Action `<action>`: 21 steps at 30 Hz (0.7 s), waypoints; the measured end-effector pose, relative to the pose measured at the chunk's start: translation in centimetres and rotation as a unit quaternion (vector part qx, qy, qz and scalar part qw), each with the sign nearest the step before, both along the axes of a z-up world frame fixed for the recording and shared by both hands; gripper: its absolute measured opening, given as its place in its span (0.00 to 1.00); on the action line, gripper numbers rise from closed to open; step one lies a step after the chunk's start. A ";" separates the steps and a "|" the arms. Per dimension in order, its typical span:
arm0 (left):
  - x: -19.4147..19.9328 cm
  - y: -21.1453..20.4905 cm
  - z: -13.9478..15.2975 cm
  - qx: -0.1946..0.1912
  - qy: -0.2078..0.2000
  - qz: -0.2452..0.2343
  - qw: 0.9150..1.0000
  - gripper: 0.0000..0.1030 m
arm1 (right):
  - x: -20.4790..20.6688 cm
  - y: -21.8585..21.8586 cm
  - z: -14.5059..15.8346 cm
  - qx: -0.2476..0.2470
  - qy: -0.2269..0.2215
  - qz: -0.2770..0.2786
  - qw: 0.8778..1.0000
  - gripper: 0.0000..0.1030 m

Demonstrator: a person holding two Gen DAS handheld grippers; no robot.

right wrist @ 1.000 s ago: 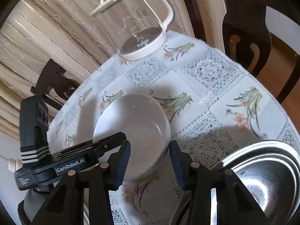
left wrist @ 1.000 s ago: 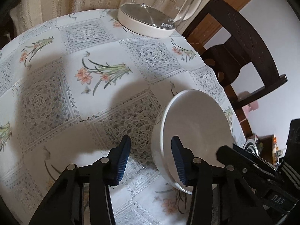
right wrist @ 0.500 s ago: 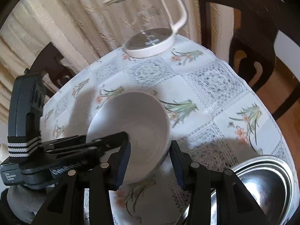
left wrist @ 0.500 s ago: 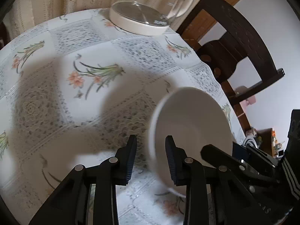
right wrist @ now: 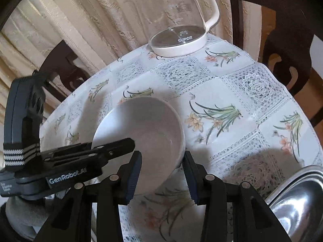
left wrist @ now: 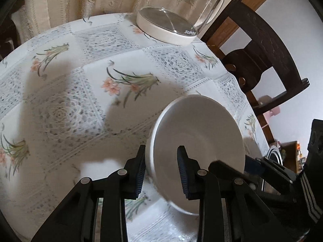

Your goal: Organize plates and bowls

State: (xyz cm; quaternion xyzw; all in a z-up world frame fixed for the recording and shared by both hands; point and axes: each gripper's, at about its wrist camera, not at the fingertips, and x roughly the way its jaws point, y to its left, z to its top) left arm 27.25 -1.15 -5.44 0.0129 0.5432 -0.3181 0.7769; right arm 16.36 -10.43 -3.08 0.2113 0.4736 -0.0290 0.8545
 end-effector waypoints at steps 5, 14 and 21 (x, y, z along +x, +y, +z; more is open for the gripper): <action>0.2 0.3 -0.6 0.002 0.004 0.003 1.000 0.30 | -0.1 -0.3 -0.5 0.019 0.001 -0.004 1.000 0.44; -0.4 -0.2 0.0 0.009 -0.006 -0.011 1.000 0.30 | 0.1 0.0 -1.1 0.035 0.014 -0.007 0.999 0.37; -0.8 0.4 0.7 0.006 -0.014 0.000 1.000 0.30 | -0.4 0.1 -0.6 0.035 0.006 -0.002 0.999 0.33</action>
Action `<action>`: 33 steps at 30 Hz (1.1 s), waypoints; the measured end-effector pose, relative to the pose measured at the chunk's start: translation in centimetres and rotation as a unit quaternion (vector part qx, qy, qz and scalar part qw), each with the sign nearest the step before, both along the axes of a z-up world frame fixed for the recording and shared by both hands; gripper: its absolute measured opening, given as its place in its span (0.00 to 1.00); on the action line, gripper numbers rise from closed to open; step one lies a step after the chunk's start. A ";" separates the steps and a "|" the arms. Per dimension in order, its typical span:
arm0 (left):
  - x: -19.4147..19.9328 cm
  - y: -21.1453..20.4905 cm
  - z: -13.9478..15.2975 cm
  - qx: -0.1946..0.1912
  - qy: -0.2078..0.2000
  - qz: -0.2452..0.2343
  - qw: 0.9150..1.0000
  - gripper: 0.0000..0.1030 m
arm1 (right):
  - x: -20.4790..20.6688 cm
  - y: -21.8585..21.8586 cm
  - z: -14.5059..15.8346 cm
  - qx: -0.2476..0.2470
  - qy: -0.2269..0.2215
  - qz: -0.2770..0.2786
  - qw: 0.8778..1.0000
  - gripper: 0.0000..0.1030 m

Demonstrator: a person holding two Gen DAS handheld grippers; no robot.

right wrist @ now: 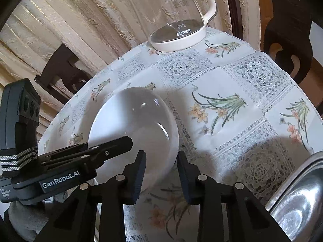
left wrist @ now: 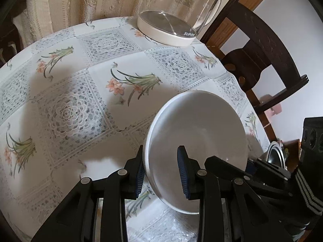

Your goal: Organize plates and bowls

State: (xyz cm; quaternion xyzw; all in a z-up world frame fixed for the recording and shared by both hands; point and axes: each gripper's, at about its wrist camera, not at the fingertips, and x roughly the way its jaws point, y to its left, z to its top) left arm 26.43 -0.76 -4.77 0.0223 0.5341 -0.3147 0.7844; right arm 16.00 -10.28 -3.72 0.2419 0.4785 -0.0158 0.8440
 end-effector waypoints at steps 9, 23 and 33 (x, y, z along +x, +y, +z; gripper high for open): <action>-1.6 0.1 2.1 0.003 -0.016 0.001 1.000 0.30 | -1.4 -0.5 1.6 0.016 -0.014 -0.010 1.000 0.33; -6.8 -2.8 4.7 -0.011 -0.027 -0.045 0.999 0.30 | -7.3 -3.0 5.0 0.009 -0.041 -0.048 0.998 0.33; -11.3 -7.0 5.0 -0.019 -0.019 -0.098 0.995 0.30 | -12.7 -6.1 5.8 0.008 -0.045 -0.095 0.994 0.33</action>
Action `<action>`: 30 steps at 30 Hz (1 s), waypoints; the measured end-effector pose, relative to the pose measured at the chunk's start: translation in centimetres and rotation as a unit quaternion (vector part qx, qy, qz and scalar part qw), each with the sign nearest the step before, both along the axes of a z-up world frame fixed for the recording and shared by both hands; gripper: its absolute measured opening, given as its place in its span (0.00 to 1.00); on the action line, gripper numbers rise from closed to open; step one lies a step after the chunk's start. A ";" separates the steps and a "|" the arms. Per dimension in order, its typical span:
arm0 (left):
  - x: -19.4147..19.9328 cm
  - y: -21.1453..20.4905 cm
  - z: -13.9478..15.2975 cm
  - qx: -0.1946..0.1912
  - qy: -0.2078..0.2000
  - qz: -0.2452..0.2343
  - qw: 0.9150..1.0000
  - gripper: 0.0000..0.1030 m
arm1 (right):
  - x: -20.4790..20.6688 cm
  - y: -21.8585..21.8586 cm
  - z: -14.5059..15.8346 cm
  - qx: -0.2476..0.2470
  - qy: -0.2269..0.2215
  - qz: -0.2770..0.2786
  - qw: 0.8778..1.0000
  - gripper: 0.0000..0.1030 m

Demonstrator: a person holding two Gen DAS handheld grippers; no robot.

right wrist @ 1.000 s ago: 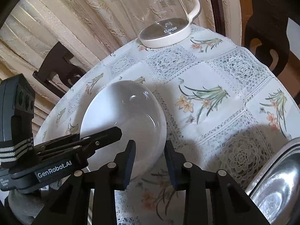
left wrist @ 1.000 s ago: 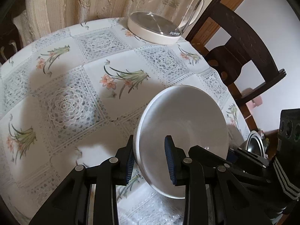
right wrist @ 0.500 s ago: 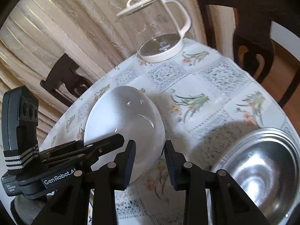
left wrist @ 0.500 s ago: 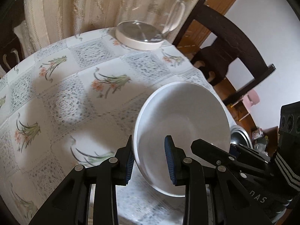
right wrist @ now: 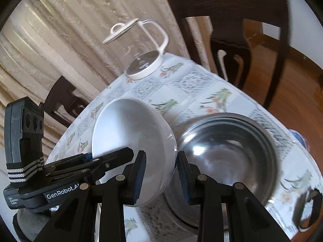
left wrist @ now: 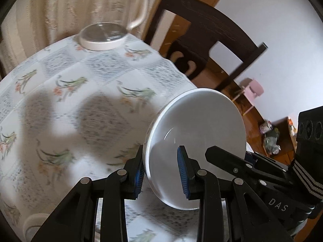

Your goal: Organize plates and bowls

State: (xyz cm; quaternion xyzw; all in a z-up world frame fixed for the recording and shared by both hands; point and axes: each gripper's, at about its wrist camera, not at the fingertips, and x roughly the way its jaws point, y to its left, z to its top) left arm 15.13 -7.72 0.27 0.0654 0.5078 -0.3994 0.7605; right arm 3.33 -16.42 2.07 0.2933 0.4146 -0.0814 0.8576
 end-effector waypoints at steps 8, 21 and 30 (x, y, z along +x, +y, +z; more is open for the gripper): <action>-2.5 -3.1 -1.0 0.006 0.008 -0.033 0.999 0.30 | -3.1 -2.3 -0.7 0.005 0.006 -0.032 0.999 0.33; -4.1 -6.8 -3.7 0.028 0.019 -0.062 0.998 0.30 | -5.3 -4.7 -2.7 0.020 0.020 -0.060 0.998 0.33; -4.4 -7.3 -3.9 0.030 0.007 -0.071 0.997 0.47 | -5.4 -4.9 -3.1 0.026 0.021 -0.059 0.998 0.33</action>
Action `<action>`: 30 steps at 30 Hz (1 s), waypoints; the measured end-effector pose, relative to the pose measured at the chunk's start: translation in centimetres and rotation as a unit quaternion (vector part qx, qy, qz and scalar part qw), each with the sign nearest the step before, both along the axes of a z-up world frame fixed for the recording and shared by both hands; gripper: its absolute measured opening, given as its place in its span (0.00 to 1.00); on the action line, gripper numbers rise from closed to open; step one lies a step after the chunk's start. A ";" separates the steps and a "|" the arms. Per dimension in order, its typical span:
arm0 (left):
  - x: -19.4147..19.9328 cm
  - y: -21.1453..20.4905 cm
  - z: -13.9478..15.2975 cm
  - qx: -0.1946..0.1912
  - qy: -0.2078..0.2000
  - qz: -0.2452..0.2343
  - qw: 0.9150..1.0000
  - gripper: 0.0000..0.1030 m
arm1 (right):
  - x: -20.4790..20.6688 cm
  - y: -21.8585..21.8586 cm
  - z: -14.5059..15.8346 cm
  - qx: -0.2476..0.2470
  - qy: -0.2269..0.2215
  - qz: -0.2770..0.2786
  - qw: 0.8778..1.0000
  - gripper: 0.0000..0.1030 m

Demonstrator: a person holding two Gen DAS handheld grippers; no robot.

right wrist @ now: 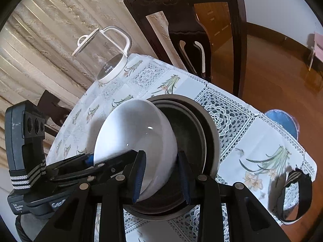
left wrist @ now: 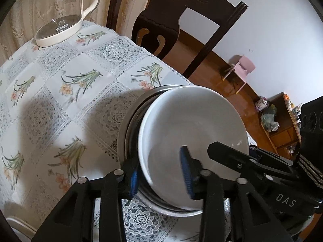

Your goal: Organize plates and bowls

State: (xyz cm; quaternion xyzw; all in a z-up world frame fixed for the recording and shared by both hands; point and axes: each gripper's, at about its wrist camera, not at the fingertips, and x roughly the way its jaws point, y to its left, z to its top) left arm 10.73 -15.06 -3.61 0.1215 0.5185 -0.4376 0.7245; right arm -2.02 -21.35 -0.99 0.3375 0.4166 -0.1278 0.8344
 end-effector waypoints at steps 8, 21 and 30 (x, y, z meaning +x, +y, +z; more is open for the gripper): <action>0.2 0.0 0.5 -0.019 0.016 0.004 1.000 0.60 | -1.0 -0.8 0.4 -0.010 -0.007 -0.019 1.000 0.34; 0.1 1.2 2.2 -0.040 -0.003 0.013 0.999 0.68 | -1.6 -0.6 0.9 -0.021 -0.024 -0.025 0.999 0.34; -0.9 1.9 2.5 -0.023 -0.077 0.018 0.997 0.68 | -2.4 -0.5 1.1 -0.040 -0.028 -0.034 0.998 0.50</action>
